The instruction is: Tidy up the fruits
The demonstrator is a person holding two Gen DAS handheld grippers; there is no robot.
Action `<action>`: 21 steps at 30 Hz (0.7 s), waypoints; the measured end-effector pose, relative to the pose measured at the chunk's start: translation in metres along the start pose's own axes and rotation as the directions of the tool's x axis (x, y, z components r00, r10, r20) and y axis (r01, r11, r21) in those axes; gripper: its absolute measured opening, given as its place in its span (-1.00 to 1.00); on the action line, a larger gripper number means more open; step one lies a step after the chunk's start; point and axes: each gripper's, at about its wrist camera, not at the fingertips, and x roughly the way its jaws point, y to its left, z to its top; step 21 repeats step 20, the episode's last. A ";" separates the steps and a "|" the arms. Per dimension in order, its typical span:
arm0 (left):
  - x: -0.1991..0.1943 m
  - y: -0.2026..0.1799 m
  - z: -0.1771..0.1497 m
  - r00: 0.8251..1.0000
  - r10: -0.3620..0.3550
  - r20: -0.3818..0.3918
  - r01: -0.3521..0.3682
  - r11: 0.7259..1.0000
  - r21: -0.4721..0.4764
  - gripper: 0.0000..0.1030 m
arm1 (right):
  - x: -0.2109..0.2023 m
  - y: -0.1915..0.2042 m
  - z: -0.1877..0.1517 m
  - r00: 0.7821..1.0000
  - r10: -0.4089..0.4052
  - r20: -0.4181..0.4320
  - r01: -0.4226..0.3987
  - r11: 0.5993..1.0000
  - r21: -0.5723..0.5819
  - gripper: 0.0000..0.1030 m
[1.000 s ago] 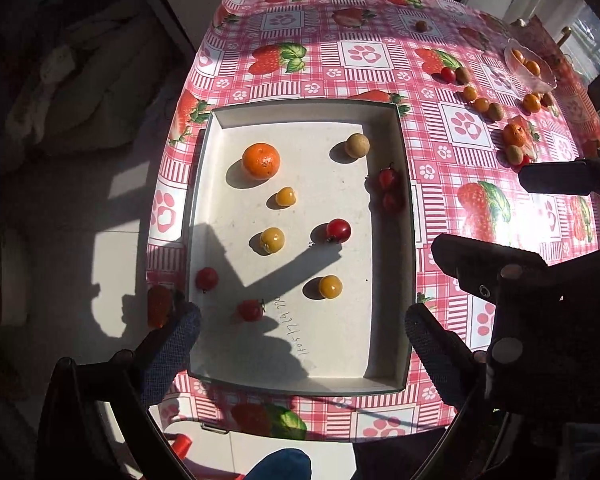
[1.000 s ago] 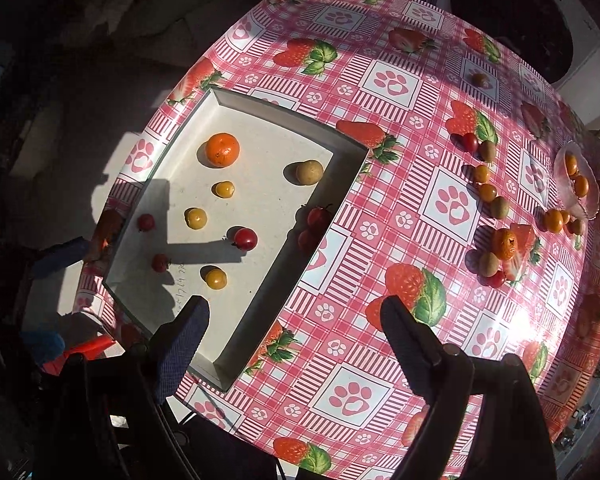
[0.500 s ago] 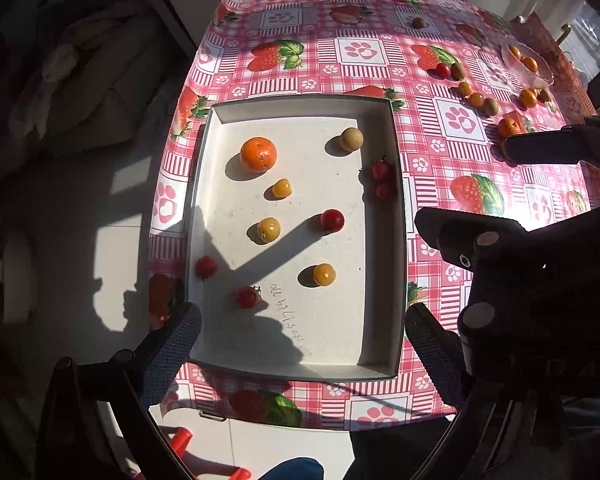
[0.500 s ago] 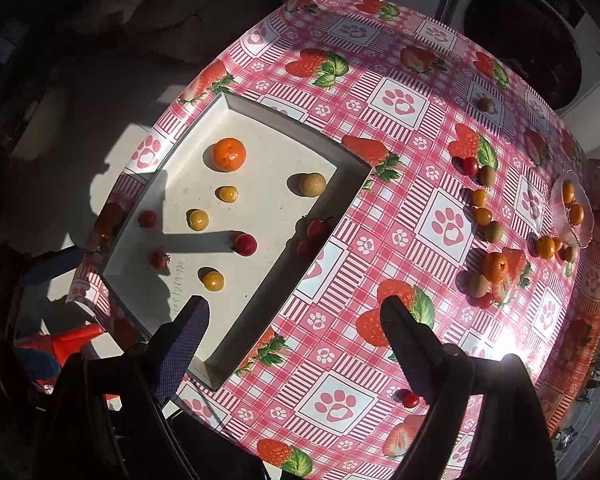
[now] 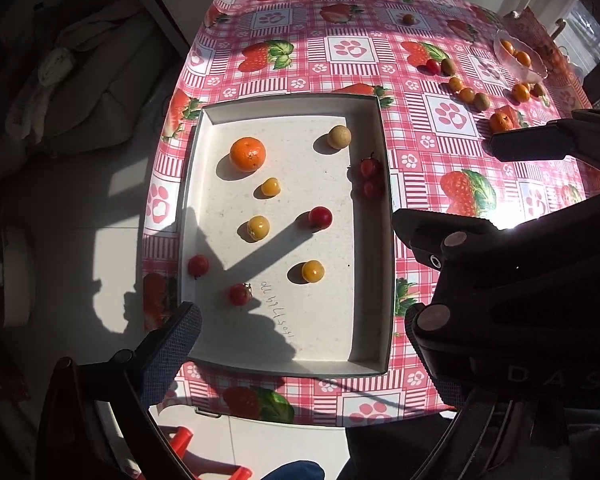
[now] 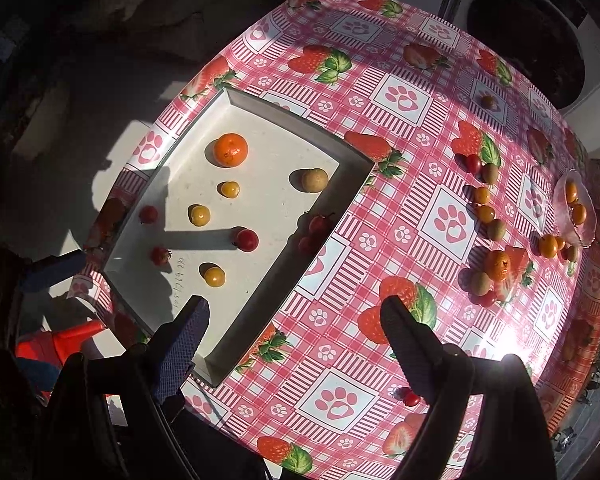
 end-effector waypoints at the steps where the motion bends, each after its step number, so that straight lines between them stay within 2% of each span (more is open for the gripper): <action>1: 0.000 0.000 0.000 1.000 0.002 0.000 -0.002 1.000 -0.002 0.99 | 0.000 0.000 0.000 1.000 0.001 -0.001 -0.001 1.000 0.000 0.74; 21: -0.002 0.004 -0.003 1.000 0.009 -0.001 -0.009 1.000 -0.018 0.99 | 0.002 0.002 -0.002 1.000 0.003 -0.006 -0.003 1.000 0.011 0.74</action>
